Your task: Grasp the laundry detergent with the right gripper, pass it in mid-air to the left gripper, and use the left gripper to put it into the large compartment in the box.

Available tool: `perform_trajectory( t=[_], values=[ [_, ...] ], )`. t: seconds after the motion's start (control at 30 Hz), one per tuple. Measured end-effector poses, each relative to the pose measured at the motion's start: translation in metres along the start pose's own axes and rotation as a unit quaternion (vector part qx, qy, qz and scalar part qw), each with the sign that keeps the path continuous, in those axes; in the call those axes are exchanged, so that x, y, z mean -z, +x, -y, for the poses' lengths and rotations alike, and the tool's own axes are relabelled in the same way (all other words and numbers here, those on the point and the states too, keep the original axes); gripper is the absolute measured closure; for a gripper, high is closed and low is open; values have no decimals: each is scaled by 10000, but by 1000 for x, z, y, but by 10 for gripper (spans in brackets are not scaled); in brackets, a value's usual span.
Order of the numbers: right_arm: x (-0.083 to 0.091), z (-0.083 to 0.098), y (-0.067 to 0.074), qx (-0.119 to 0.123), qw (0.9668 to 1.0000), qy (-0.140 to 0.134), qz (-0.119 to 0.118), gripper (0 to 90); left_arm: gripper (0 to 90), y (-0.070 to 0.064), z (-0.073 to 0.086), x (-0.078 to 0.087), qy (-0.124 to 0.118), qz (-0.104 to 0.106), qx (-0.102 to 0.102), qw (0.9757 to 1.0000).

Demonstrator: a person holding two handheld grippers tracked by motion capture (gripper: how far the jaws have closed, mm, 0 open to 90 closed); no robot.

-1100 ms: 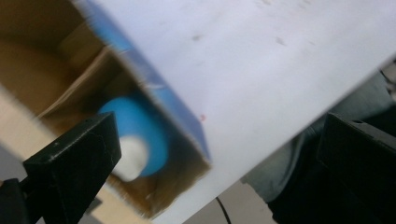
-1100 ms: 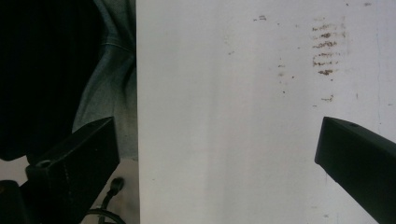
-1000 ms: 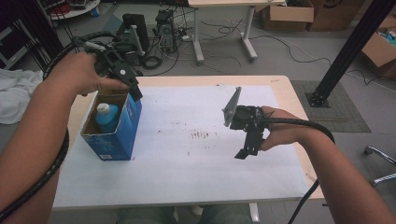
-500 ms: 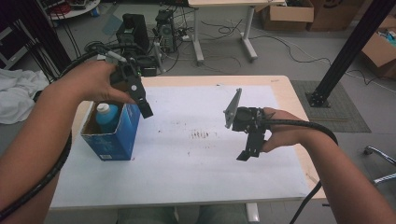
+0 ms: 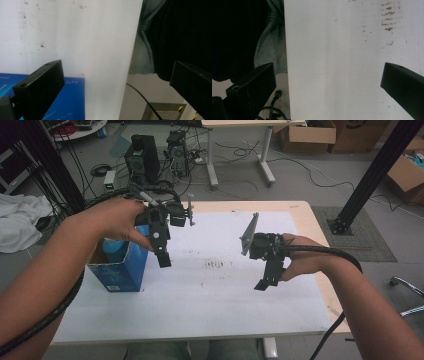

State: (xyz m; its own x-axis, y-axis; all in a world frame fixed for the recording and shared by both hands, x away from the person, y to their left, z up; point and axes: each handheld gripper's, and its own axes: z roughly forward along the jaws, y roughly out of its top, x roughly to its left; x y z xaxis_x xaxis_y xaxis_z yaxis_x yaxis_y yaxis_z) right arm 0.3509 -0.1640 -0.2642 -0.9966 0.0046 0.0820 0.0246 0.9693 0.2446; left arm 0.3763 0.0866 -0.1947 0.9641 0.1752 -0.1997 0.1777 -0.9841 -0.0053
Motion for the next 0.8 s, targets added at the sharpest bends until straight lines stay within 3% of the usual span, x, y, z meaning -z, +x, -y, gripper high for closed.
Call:
perform_trajectory(
  t=[0.43, 0.8],
  values=[
    [0, 3, -8, -118, 9999, -2, -57, 0, 1, 12, 2, -5, -27, 34, 19, 10000],
    [-2, 2, -10, -93, 9999, -8, -47, 0, 1, 12, 2, -5, -42, 40, 11, 10000]
  ],
)
